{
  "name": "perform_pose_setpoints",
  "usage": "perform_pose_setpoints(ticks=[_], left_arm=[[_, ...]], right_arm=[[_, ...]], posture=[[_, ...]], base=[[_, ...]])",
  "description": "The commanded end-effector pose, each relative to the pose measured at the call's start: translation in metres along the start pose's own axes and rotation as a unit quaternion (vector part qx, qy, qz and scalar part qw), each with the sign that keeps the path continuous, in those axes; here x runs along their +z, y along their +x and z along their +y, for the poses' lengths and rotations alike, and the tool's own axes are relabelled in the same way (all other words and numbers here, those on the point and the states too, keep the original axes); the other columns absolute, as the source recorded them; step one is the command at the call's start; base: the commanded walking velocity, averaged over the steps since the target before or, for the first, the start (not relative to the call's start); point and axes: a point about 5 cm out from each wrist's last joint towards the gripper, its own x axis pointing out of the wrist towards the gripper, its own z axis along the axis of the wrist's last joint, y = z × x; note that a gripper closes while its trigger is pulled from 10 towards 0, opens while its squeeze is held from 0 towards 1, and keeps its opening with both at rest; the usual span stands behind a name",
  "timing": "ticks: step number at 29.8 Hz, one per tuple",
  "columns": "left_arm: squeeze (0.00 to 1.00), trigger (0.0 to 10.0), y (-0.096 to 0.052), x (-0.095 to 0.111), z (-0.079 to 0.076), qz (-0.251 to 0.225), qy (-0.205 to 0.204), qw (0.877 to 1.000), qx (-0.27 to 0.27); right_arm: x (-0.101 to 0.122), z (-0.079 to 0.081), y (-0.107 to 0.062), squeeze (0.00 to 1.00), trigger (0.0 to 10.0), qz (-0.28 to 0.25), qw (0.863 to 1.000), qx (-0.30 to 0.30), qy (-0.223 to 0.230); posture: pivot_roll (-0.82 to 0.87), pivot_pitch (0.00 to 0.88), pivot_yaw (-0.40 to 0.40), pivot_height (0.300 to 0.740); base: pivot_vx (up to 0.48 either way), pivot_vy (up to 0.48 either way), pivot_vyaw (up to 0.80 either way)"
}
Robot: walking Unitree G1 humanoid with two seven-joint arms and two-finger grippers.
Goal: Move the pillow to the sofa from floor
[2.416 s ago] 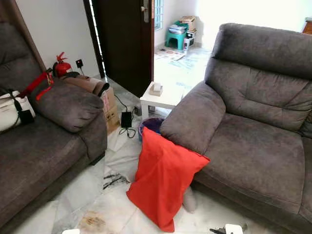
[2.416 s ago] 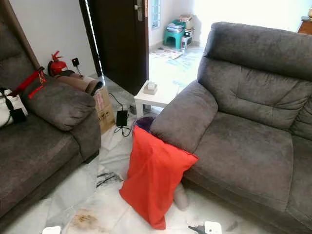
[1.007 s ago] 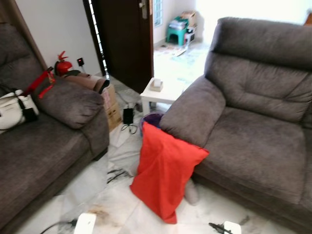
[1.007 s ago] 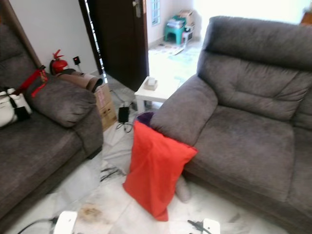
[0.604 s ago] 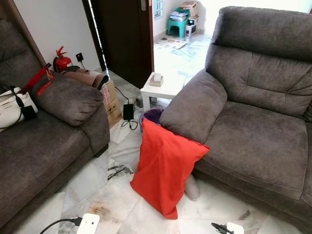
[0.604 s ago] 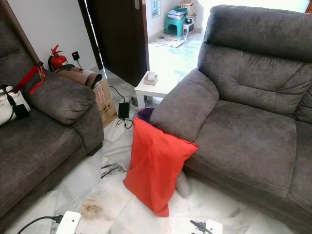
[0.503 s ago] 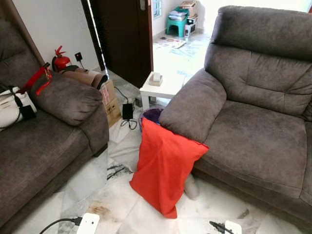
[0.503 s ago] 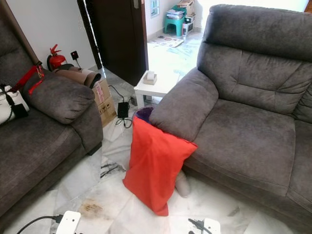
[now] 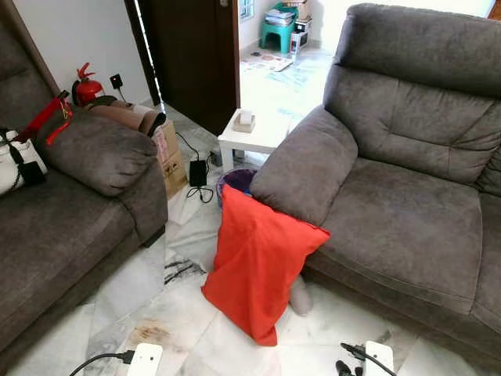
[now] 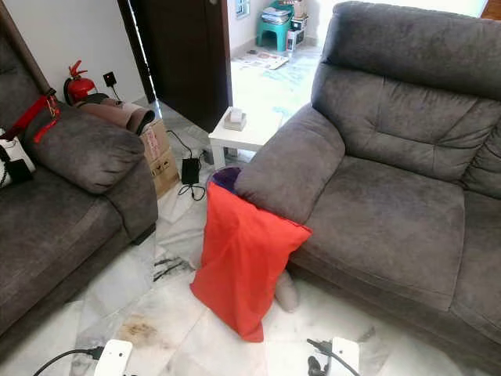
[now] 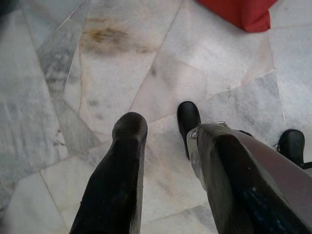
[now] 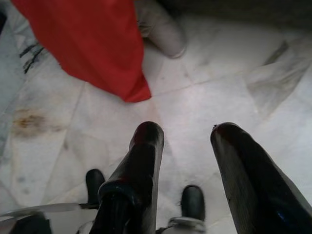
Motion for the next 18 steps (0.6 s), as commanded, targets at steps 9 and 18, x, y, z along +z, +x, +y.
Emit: perform_pose_setpoints(ticks=[9,18], left_arm=[[0.0,10.0,-0.001,-0.005,0.008,0.012,0.004,1.0,0.012],[0.0,10.0,-0.001,-0.004,0.009,0.011,0.009,1.0,0.011]], right_arm=[[-0.01,-0.026,-0.008,0.0,10.0,0.011,1.0,-0.014,0.012],[-0.009,-0.003,-0.002,0.0,10.0,0.013,1.0,0.002,0.008]], posture=[[0.05,0.096,0.047,0.74],[0.04,0.082,0.052,0.74]], base=[[0.0,0.0,0.0],[0.172,0.0,0.0]])
